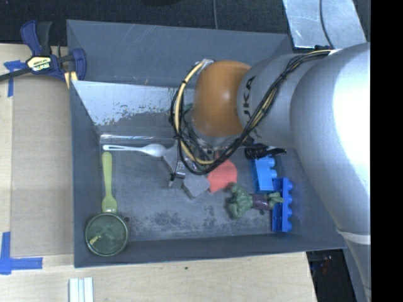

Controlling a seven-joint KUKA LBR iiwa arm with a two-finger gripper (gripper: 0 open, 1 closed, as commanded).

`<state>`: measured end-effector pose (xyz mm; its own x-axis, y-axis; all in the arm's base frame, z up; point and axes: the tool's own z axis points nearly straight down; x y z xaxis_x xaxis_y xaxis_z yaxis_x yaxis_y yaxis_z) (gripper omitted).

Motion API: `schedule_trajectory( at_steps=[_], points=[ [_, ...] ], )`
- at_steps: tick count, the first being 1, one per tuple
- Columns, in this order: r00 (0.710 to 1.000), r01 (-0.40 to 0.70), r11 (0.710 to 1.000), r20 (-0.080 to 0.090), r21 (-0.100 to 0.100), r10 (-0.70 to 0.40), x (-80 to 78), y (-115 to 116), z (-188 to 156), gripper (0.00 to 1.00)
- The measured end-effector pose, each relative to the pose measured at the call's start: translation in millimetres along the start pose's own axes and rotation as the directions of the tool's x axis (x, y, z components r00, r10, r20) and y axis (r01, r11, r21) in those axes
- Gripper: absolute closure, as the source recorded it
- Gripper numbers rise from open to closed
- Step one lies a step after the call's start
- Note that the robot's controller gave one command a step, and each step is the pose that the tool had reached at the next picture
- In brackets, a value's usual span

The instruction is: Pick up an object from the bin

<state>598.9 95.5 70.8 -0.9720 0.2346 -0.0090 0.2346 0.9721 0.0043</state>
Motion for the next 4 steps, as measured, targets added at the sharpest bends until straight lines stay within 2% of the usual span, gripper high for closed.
schedule_trajectory(
  at_steps=[1, 2, 4],
  points=[
    [0.999, 0.034, 0.999, 0.004, -0.001, -0.034, -4.0, -2.6, -0.4, 0.0],
    [1.0, 0.001, 1.0, 0.004, -0.002, -0.001, -1.6, 0.0, -1.4, 1.0],
    [1.0, 0.001, 1.0, 0.005, -0.002, -0.001, -1.9, -0.1, -2.3, 1.0]
  ],
)
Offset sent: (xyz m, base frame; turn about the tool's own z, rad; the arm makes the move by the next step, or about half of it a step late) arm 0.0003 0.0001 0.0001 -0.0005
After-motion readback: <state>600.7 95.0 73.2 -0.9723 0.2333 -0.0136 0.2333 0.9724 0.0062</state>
